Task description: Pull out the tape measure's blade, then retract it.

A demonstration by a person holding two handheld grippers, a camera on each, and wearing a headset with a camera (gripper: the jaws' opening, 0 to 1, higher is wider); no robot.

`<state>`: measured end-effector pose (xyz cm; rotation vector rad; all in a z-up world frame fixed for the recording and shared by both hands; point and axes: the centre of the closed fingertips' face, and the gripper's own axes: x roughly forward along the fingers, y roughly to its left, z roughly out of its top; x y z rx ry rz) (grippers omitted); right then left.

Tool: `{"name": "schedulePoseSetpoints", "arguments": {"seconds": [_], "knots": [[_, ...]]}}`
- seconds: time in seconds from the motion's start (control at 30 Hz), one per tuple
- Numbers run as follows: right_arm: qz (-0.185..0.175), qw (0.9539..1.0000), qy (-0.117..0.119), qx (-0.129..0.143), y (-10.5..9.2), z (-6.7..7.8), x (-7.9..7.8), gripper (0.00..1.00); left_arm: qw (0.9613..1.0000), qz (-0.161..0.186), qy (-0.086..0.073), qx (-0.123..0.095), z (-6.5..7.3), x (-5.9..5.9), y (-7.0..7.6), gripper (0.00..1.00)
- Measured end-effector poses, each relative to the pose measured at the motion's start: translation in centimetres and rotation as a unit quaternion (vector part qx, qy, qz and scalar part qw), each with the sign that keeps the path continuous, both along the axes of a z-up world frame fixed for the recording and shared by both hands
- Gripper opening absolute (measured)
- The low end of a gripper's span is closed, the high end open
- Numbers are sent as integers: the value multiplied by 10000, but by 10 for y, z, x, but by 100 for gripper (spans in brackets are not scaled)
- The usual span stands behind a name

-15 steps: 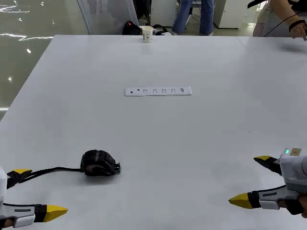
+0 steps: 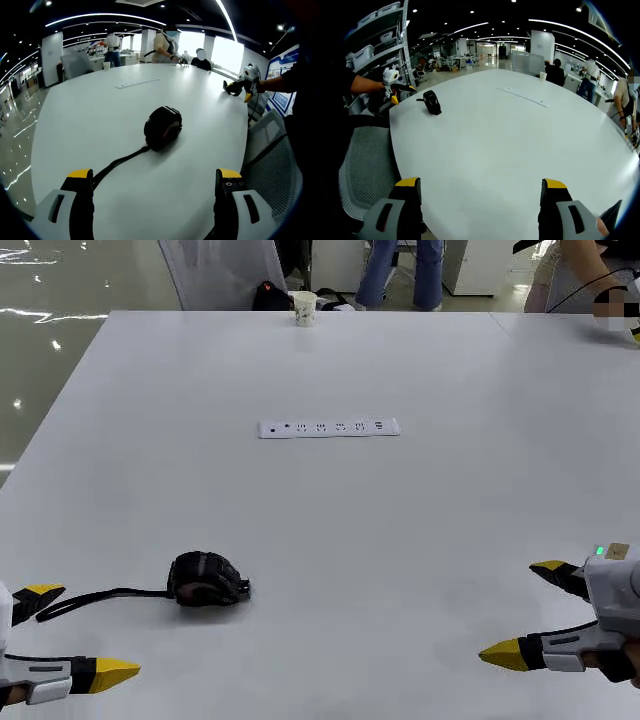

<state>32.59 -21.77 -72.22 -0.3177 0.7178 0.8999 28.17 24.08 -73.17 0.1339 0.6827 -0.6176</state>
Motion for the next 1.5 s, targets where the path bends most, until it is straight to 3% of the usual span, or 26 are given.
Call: {"name": "schedulePoseSetpoints", "arguments": {"seconds": [0.07, 0.13, 0.2, 0.3, 0.5, 0.57, 1.0, 1.2, 1.27, 1.5], "knots": [[9, 10000, 55, 42, 1, -1, -2, 99, 10000, -19, 9, 3, 0, 0, 0, 99], [12, 9999, 140, -85, -2, -8, -2, 99, 10000, -28, 28, -1, -1, -1, -1, 99], [154, 9997, 14, -213, -4, -11, -3, 100, 9999, -93, 78, 1, -3, -2, -2, 99], [191, 9991, 310, -239, -3, -17, -8, 99, 9996, -248, 109, 69, -4, -3, -6, 99], [338, 9991, 239, 15, 7, -12, -5, 99, 9980, -588, 142, 190, -5, 1, -10, 99], [400, 9989, 244, -11, 8, -13, -5, 99, 9972, -665, 170, 293, -6, 3, -9, 99], [684, 9976, 46, -39, 27, -6, 11, 99, 9926, -1118, 179, 443, 5, 22, -21, 99], [810, 9967, 25, -88, 38, -3, 17, 99, 9890, -1369, 55, 557, 16, 32, -30, 99], [840, 9964, 85, -124, 39, -4, 21, 99, 9876, -1461, 63, 567, 18, 35, -33, 99], [964, 9953, -76, -69, 53, 5, 28, 99, 9809, -1778, 127, 783, 13, 42, -38, 99]]}}
